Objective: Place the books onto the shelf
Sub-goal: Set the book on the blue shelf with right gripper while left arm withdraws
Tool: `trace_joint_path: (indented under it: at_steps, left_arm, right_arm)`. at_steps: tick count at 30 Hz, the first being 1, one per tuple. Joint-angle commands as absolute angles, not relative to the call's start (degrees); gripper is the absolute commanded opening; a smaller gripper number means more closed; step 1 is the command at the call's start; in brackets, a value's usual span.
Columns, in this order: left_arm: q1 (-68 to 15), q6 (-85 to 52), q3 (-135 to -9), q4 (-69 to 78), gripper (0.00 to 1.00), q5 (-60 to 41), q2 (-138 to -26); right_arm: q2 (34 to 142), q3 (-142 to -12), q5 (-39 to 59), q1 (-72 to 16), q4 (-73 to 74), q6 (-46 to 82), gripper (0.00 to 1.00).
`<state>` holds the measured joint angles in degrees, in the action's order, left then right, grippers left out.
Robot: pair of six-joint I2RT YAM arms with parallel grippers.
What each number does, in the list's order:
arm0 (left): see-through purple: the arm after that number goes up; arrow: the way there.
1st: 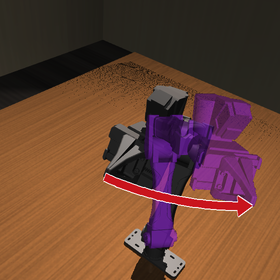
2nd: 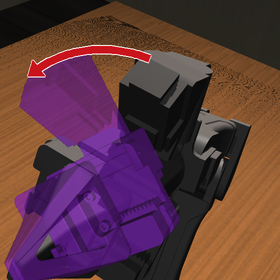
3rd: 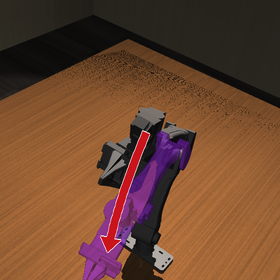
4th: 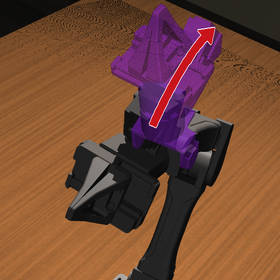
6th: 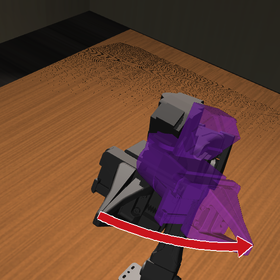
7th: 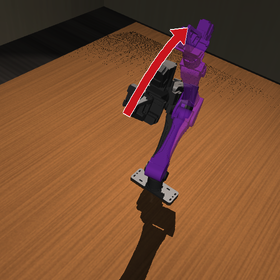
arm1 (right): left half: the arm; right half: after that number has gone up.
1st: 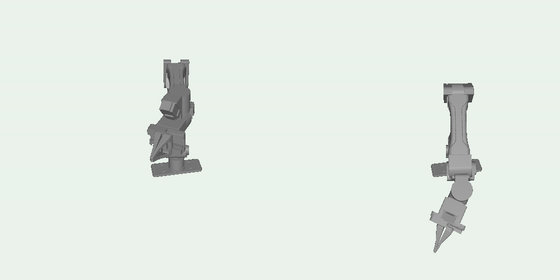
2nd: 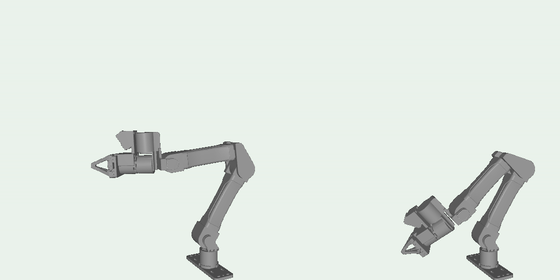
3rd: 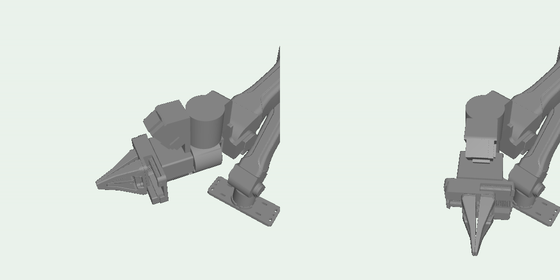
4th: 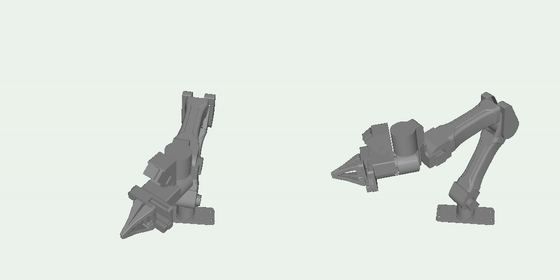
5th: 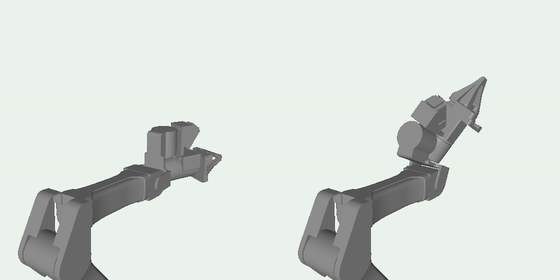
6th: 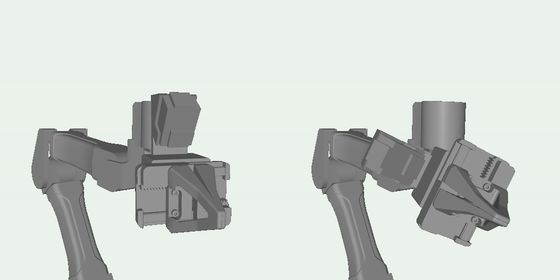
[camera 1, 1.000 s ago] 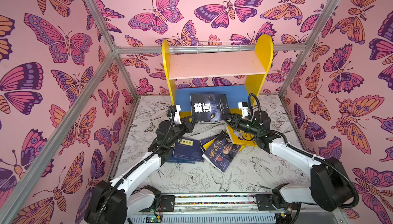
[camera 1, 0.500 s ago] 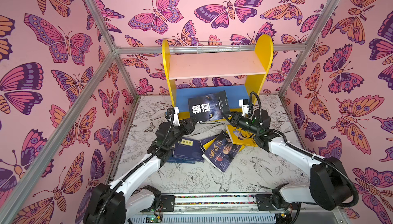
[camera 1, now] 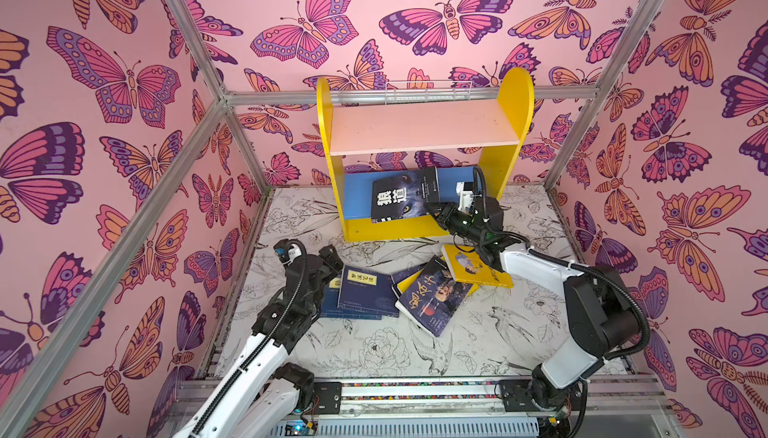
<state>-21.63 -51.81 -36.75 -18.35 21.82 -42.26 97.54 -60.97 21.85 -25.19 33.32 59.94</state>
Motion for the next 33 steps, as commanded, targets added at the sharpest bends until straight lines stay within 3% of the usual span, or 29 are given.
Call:
trace_joint_path:
  at_steps: [1,12,33]
  left_arm:
    - [-21.2,-54.27,-34.68,-28.94,0.8,26.76,-40.15]
    - [-21.17,-55.9,-32.87,-31.99,0.8,26.06,-38.46]
    - [-21.18,-56.68,-33.31,-31.87,0.8,24.67,-40.87]
  right_arm:
    - [100.89,-67.69,20.74,-26.82,37.97,59.25,0.0]
    - [114.05,-81.54,19.28,-30.49,32.25,60.38,0.0]
    - [122.16,-90.51,20.38,-31.11,22.07,59.48,0.0]
